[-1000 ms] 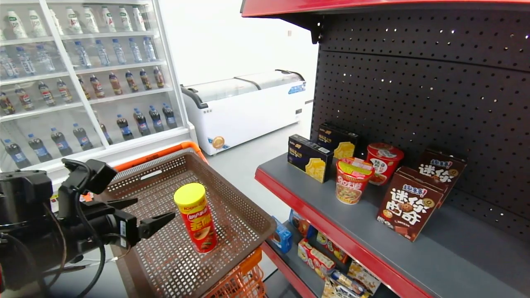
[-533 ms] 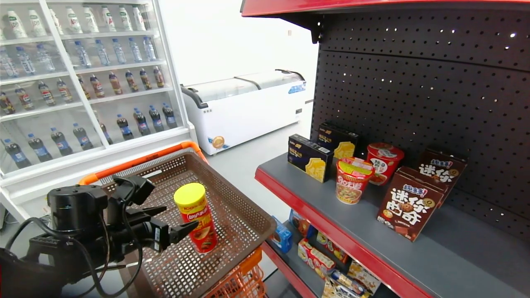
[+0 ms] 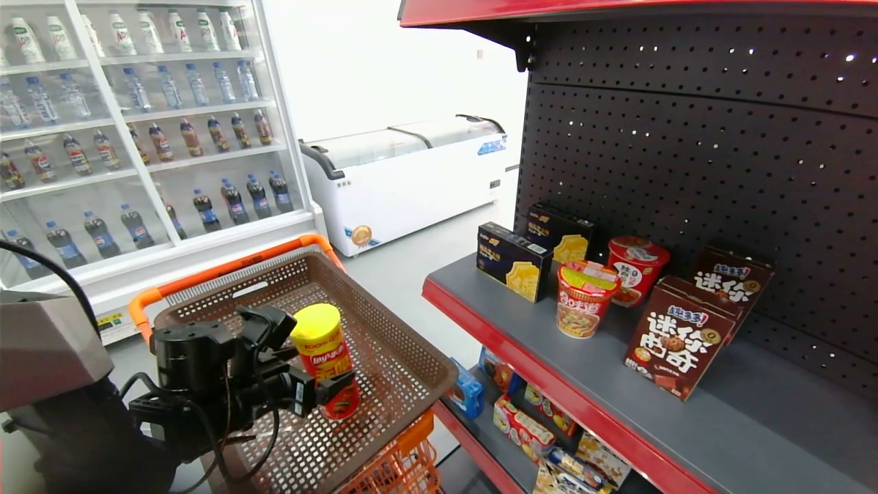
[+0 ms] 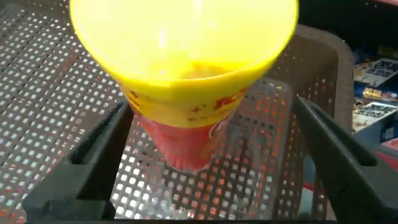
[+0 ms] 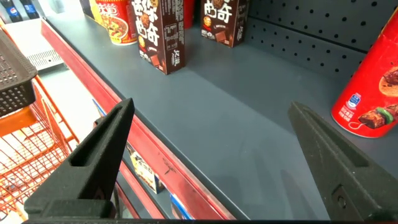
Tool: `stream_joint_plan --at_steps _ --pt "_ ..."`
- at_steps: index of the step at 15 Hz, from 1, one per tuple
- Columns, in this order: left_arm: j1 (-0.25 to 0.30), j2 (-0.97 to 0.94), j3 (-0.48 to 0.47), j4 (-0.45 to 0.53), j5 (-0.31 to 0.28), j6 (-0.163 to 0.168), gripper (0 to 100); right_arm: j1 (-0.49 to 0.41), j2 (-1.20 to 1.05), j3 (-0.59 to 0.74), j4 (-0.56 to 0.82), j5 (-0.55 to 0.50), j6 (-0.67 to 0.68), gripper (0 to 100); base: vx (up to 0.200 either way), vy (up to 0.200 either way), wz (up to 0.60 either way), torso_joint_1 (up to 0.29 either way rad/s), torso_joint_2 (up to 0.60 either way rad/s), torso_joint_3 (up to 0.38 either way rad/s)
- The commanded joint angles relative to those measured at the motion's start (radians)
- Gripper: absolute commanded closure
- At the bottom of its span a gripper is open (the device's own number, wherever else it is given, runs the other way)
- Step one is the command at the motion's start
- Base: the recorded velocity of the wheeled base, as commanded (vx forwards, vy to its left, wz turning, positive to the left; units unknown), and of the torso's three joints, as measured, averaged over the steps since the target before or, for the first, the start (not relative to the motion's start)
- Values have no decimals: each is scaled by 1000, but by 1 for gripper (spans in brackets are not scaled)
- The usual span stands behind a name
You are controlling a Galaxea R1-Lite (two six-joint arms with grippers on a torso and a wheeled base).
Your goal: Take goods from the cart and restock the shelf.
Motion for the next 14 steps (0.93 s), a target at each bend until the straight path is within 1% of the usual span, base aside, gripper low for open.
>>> stream_joint_plan --at_steps 1,3,4,7,9,10,11,13,14 --pt "-20 96 -23 -63 1 1 0 0 1 0 0 1 0 0 0 0 0 0 0 0" --pt "-29 123 -49 -102 -2 1 0 0 1 0 0 1 0 0 0 0 0 0 0 0" --pt "-37 136 -69 -103 -2 3 0 0 1 0 0 -1 0 0 0 0 0 0 0 0" --pt "-37 168 -113 -102 -1 11 0 0 1 0 0 1 0 0 0 0 0 0 0 0" --pt "-37 177 -123 -103 1 11 0 0 1 0 0 -1 0 0 0 0 0 0 0 0" --pt "-37 182 -130 -103 1 12 100 0 1 0 0 1 0 0 0 0 0 0 0 0" --pt "-37 179 -136 -102 4 11 100 0 1 0 0 1 0 0 0 0 0 0 0 0" --pt "-32 140 -118 -98 36 6 100 0 1 0 0 -1 0 0 0 0 0 0 0 0" --pt "-38 71 -110 -75 58 3 100 0 1 0 0 1 0 0 0 0 0 0 0 0"
